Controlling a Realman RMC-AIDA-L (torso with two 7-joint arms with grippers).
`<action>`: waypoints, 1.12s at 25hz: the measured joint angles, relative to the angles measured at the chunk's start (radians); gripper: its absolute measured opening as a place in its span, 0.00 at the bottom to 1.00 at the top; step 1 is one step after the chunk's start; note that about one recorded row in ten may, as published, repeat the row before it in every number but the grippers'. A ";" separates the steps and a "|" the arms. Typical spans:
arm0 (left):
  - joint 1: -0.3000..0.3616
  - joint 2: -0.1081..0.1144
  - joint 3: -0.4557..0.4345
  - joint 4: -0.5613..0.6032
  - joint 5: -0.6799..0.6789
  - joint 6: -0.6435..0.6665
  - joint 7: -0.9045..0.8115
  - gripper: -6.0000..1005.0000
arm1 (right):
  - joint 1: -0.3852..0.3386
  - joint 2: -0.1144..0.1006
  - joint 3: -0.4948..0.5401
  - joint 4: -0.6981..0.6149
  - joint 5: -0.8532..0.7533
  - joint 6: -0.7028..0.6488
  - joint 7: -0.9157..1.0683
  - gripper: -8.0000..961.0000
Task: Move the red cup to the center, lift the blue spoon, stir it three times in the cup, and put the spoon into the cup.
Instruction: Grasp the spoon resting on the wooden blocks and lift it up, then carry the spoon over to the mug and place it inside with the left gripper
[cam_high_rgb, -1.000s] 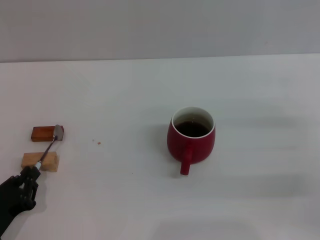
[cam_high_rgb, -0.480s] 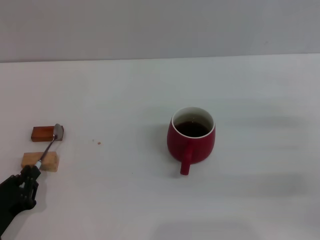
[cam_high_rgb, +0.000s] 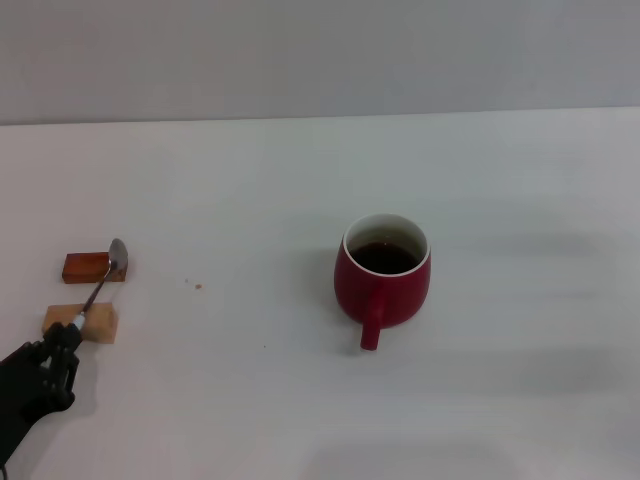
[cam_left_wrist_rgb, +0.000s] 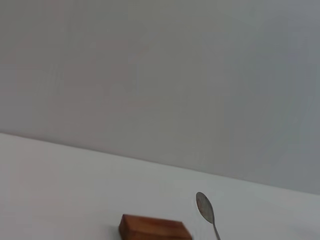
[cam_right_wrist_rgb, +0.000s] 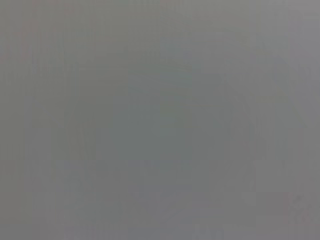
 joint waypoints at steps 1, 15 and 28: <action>0.000 0.001 0.001 0.008 0.001 0.001 -0.001 0.13 | -0.001 0.000 0.000 0.000 0.000 0.000 0.000 0.49; -0.176 0.020 0.020 0.051 0.027 0.009 -0.093 0.13 | -0.015 0.002 -0.005 0.007 -0.002 -0.009 0.000 0.49; -0.358 0.075 0.009 0.077 0.057 -0.032 -0.207 0.13 | -0.018 0.003 -0.009 0.021 -0.006 -0.008 0.000 0.49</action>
